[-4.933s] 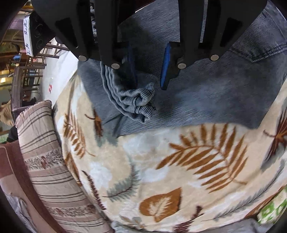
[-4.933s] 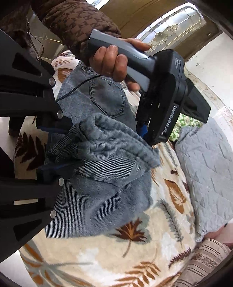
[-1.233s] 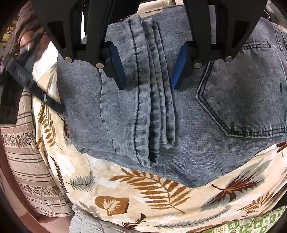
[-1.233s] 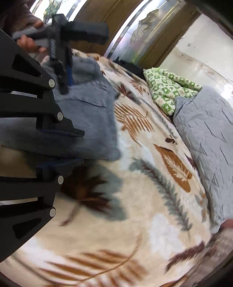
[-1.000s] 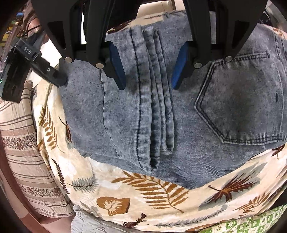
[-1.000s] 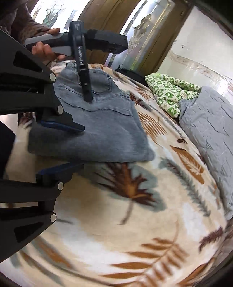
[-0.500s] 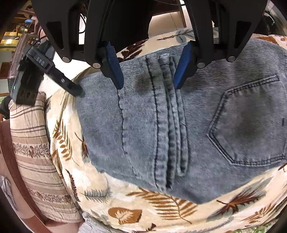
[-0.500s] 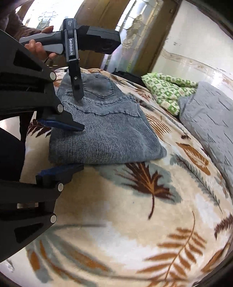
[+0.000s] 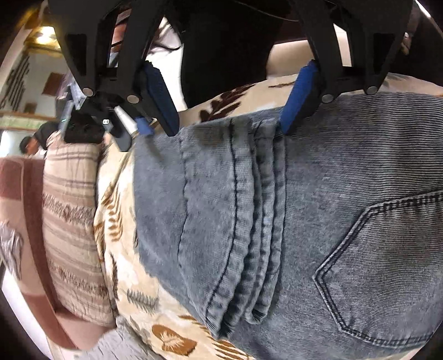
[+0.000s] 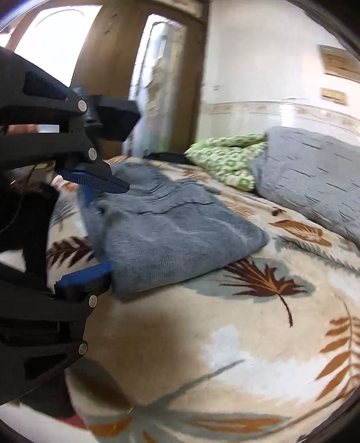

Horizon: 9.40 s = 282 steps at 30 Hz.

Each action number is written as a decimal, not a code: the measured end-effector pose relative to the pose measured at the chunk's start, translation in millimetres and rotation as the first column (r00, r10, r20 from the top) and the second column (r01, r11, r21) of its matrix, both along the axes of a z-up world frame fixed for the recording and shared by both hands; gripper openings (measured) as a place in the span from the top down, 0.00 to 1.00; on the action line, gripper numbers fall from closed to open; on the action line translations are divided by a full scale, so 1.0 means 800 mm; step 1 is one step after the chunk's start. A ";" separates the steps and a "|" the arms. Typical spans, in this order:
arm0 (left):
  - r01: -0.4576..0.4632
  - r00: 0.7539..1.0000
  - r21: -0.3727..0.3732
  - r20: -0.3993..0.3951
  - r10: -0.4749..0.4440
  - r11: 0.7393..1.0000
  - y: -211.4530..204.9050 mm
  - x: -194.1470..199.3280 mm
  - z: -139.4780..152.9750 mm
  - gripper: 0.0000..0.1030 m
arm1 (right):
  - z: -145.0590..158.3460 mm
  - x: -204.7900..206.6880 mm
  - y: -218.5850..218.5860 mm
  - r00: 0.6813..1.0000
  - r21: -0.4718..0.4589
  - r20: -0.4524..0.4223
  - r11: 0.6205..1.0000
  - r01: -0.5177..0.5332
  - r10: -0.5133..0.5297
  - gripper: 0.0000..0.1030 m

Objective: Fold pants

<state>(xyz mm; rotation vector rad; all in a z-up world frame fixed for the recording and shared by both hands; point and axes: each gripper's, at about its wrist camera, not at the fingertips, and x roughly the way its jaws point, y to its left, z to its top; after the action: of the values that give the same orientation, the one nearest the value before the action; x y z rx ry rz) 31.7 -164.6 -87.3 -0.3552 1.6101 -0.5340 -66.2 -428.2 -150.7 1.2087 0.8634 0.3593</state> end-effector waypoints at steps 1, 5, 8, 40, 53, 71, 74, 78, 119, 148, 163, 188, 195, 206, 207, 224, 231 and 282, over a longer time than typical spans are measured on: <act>-0.002 1.000 -0.001 0.004 0.002 1.000 -0.003 0.002 0.000 0.26 | -0.004 0.001 0.000 1.000 0.019 -0.004 1.000 0.008 -0.008 0.54; -0.010 1.000 0.027 0.013 0.010 1.000 -0.008 0.003 -0.001 0.49 | -0.001 0.003 -0.004 0.999 0.015 0.017 0.999 0.033 -0.033 0.93; 0.014 1.000 0.025 0.010 -0.014 1.000 -0.008 -0.006 0.005 0.69 | 0.034 -0.007 -0.009 0.995 -0.082 0.102 0.996 0.021 -0.012 0.93; 0.076 0.945 0.317 0.278 -0.169 0.946 -0.081 0.116 0.006 0.51 | 0.044 0.172 -0.010 0.989 -0.618 -0.019 0.776 -0.126 0.145 0.84; 0.112 0.935 0.276 0.296 -0.195 0.955 -0.062 0.054 0.030 0.49 | 0.087 0.087 0.006 0.974 -0.582 0.076 0.803 -0.131 0.214 0.78; 0.056 0.941 0.292 0.305 -0.148 0.955 -0.009 0.020 0.050 0.46 | 0.109 0.052 0.076 0.973 -0.683 0.036 0.716 -0.143 0.228 0.38; 0.009 0.951 0.261 0.297 -0.089 0.965 0.036 0.030 0.064 0.43 | 0.118 0.057 0.117 0.960 -0.716 0.022 0.674 -0.179 0.278 0.31; -0.072 0.957 0.194 0.290 0.013 0.978 0.128 0.055 0.083 0.38 | 0.126 0.066 0.200 0.921 -0.780 -0.012 0.572 -0.252 0.390 0.25; 0.035 0.983 -0.117 0.180 -0.014 0.993 0.340 0.209 0.051 0.91 | 0.111 0.069 0.598 0.610 -0.991 -0.056 -0.117 0.062 0.791 0.81; 0.279 0.932 0.083 0.217 -0.291 0.957 0.003 0.140 0.115 0.90 | 0.161 0.006 0.285 0.878 -0.852 0.222 0.522 -0.036 0.423 0.84; 0.339 0.926 0.237 0.085 -0.367 0.911 -0.093 0.128 0.024 0.83 | 0.066 0.008 0.160 0.968 -0.511 0.110 0.848 -0.139 0.224 0.78; 0.766 0.501 0.434 0.057 -0.863 0.474 -0.109 0.144 0.048 0.23 | 0.000 0.018 0.150 0.996 0.166 0.032 0.982 -0.090 0.086 0.34; 0.721 0.574 0.388 0.128 -0.809 0.573 -0.075 0.151 0.054 0.55 | -0.010 0.029 0.160 0.996 0.205 0.017 0.974 -0.093 0.091 0.68; 0.653 0.600 0.384 0.265 -0.755 0.653 -0.093 0.109 0.122 0.83 | 0.055 0.001 0.122 0.985 0.099 0.167 0.993 -0.064 0.047 0.80; 0.648 0.607 0.379 0.267 -0.748 0.661 -0.103 0.107 0.122 0.83 | 0.055 -0.005 0.114 0.986 0.092 0.166 0.995 -0.045 0.029 0.81; 0.625 0.594 0.461 0.244 -0.767 0.630 -0.194 0.125 0.104 0.25 | 0.017 -0.011 0.053 0.994 0.094 0.100 0.995 0.028 -0.038 0.55; 0.714 0.514 0.498 0.103 -0.852 0.492 -0.189 0.124 0.055 0.18 | 0.015 -0.012 0.058 0.994 0.084 0.096 0.996 0.040 -0.048 0.41; -0.013 0.986 0.084 0.168 -0.001 0.996 0.023 0.127 0.051 0.41 | 0.077 0.154 -0.021 0.995 -0.405 0.062 0.913 -0.044 0.075 0.39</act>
<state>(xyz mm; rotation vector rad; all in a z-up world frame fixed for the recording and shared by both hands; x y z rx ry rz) 133.3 -146.4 -46.6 -0.2447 1.4637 -0.4761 56.7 -445.1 -88.9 0.7811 0.8590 0.2575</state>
